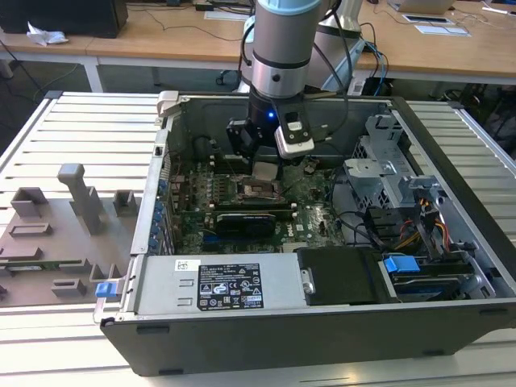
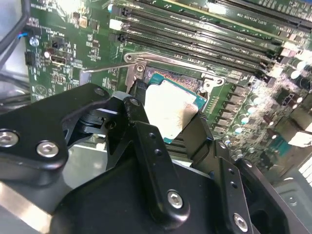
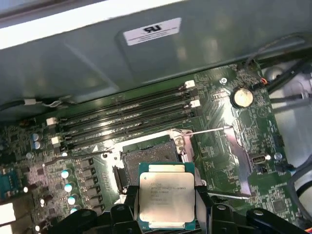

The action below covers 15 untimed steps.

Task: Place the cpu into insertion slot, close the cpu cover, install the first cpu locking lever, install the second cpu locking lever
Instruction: 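Place the cpu into insertion slot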

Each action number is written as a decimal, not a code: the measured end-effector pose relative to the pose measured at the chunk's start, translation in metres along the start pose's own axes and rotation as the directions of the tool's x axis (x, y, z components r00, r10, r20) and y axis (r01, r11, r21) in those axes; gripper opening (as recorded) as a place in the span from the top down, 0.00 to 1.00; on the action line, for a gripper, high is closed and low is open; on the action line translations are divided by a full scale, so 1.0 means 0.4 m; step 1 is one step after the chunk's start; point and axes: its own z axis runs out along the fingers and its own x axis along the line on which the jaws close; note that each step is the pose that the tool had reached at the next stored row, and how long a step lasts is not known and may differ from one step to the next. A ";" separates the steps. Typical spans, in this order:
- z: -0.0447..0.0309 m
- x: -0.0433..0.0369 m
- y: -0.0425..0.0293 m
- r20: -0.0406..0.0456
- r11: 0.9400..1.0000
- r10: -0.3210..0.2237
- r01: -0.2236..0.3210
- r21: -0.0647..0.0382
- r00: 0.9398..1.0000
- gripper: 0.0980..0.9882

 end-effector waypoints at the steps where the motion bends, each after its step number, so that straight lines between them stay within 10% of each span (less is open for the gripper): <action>1: 0.000 0.000 0.000 0.001 1.000 0.023 -0.023 0.001 1.000 0.50; 9: 0.003 0.000 0.000 0.008 0.990 0.141 -0.141 0.002 0.990 0.50; 15: 0.004 0.000 0.000 0.014 0.972 0.234 -0.234 0.003 0.972 0.50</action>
